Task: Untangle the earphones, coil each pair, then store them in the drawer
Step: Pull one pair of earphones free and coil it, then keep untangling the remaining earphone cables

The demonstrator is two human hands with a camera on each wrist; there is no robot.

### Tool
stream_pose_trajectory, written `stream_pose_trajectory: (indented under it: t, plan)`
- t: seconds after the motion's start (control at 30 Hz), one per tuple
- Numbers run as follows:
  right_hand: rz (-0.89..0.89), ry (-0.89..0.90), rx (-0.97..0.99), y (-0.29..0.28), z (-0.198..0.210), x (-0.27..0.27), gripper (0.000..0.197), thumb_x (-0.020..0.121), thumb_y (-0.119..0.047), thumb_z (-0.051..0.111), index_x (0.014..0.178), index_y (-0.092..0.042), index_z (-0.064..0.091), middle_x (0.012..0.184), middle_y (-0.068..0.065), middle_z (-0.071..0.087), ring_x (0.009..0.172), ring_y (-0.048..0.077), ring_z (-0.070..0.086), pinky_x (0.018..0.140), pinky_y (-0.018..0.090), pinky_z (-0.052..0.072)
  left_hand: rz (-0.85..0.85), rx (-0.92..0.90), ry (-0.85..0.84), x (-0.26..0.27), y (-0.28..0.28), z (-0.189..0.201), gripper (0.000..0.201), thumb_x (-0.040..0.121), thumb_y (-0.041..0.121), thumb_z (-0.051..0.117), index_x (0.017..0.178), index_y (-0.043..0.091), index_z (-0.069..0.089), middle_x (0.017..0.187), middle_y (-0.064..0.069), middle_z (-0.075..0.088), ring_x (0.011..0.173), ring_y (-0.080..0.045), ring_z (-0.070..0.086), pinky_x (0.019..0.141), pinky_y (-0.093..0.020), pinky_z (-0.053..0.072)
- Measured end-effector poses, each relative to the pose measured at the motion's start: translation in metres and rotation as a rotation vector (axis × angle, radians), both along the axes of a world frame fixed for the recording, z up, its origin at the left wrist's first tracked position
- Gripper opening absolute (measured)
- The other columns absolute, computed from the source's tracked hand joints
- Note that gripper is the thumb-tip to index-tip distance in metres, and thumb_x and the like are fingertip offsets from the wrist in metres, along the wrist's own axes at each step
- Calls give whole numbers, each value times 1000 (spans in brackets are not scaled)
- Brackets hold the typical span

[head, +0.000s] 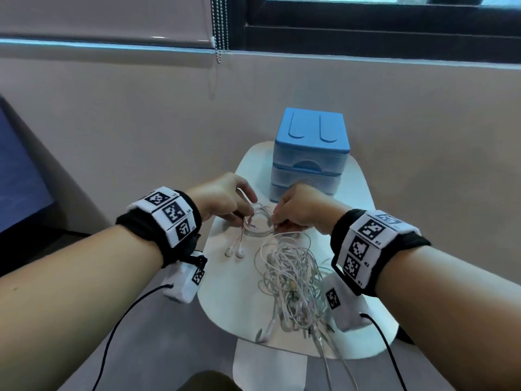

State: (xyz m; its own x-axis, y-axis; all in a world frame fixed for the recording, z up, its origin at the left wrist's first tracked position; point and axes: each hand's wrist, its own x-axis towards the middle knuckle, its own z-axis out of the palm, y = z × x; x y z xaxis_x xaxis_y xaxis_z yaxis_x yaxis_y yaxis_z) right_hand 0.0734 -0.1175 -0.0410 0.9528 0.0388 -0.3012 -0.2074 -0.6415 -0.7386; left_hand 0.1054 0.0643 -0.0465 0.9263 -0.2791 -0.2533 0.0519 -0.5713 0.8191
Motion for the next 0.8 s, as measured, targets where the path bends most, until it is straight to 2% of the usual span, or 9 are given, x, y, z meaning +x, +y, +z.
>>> stream_pose_trajectory:
  t: [0.07,0.17,0.23,0.33,0.43,0.53,0.67,0.73,0.8]
  plan:
    - [31,-8,-41,2,-2,2,22,84,-7,82,95,10,74,84,21,77,85,38,77,83,53,63,-23,81,-50,8,-4,-3,17,89,-7,72,100,5,68,82,-13,67,64,-22,63,59,-29,58]
    - [50,-20,-89,2,-1,5,18,89,-9,77,94,9,76,88,21,78,68,27,68,81,45,62,-61,187,-151,17,-10,-5,20,88,-5,74,89,15,69,76,-5,67,63,-20,61,60,-27,52]
    - [51,-31,-132,-2,2,4,19,90,-10,75,96,8,76,91,22,77,67,24,65,82,44,62,-92,272,-203,20,-12,-6,24,87,-1,76,86,22,70,77,0,69,67,-19,62,63,-27,50]
    - [38,-45,-151,-13,7,0,18,92,-8,72,99,8,74,90,21,77,65,24,67,73,39,64,-126,353,-220,16,-13,-5,22,85,5,79,96,23,74,90,-1,72,78,-22,66,70,-33,56]
    - [43,-109,-163,-28,18,-13,15,94,-12,70,95,2,73,83,14,78,69,22,73,57,25,59,-131,416,-290,1,-13,5,25,90,18,78,112,25,71,102,3,69,82,-16,63,67,-27,49]
    - [66,-128,-168,-47,29,-35,14,97,-18,67,94,-5,74,82,7,79,79,20,77,61,25,57,-126,415,-402,-25,-13,18,21,94,27,72,115,29,71,105,7,69,91,-14,62,65,-18,41]
    - [88,-77,-168,-72,31,-76,9,93,-17,67,94,-15,76,88,2,79,94,22,75,72,32,57,-229,314,-408,-75,-18,30,7,94,33,70,97,30,76,91,12,71,80,-7,66,69,-25,50]
    - [80,-69,-151,-79,27,-97,9,90,-14,69,94,-17,77,94,2,77,101,25,72,74,33,54,-278,271,-409,-97,-24,31,20,98,41,64,88,26,73,81,10,69,69,-8,62,66,-29,50]
    - [49,-79,-86,-80,21,-115,8,88,-11,72,93,-17,74,91,-2,72,96,24,68,73,30,50,-310,225,-448,-114,-29,26,33,99,48,60,83,21,69,81,5,67,73,-14,61,71,-35,49]
